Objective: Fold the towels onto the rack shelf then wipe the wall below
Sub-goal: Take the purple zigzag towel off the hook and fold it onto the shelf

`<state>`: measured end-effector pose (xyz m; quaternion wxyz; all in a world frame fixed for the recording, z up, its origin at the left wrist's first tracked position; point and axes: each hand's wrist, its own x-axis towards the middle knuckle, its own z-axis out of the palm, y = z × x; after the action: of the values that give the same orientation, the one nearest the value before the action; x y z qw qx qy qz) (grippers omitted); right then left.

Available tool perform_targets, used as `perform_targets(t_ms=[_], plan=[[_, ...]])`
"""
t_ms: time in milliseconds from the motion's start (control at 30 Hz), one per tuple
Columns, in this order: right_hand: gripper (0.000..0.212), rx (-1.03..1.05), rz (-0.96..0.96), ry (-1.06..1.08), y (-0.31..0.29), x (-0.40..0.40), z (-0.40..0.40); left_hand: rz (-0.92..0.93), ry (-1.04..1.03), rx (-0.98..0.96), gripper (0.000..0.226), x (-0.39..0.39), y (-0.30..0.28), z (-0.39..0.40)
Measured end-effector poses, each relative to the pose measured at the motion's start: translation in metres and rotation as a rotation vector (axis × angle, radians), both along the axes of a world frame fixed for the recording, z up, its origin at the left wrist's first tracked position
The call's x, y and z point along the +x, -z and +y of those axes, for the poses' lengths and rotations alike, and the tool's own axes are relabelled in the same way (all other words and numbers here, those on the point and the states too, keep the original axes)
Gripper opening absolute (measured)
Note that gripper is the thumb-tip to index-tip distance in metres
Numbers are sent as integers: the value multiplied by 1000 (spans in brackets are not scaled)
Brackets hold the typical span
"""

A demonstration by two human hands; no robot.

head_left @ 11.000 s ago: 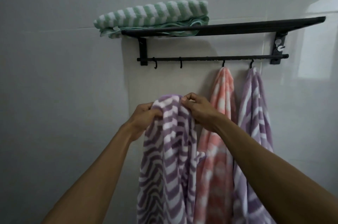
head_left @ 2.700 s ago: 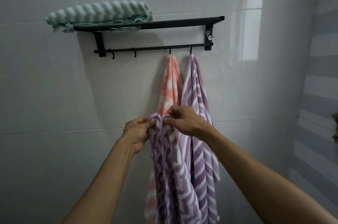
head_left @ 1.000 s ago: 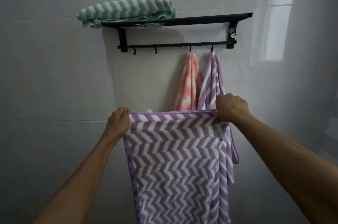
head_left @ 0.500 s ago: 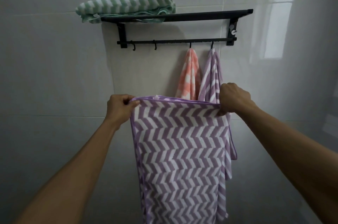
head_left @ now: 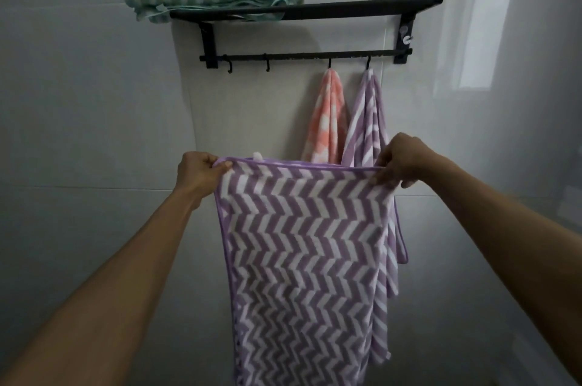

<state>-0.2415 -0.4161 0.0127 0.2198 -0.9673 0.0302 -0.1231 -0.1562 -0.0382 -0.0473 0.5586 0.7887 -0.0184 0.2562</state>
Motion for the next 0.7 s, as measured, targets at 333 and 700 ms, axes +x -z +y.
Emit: perform_targets(t_ms=[333, 700], plan=[[30, 592, -60, -48, 24, 7, -15, -31, 95, -176, 11, 2, -8, -2], [31, 809, -129, -9, 22, -5, -33, 145, 116, -393, 24, 7, 1, -27]])
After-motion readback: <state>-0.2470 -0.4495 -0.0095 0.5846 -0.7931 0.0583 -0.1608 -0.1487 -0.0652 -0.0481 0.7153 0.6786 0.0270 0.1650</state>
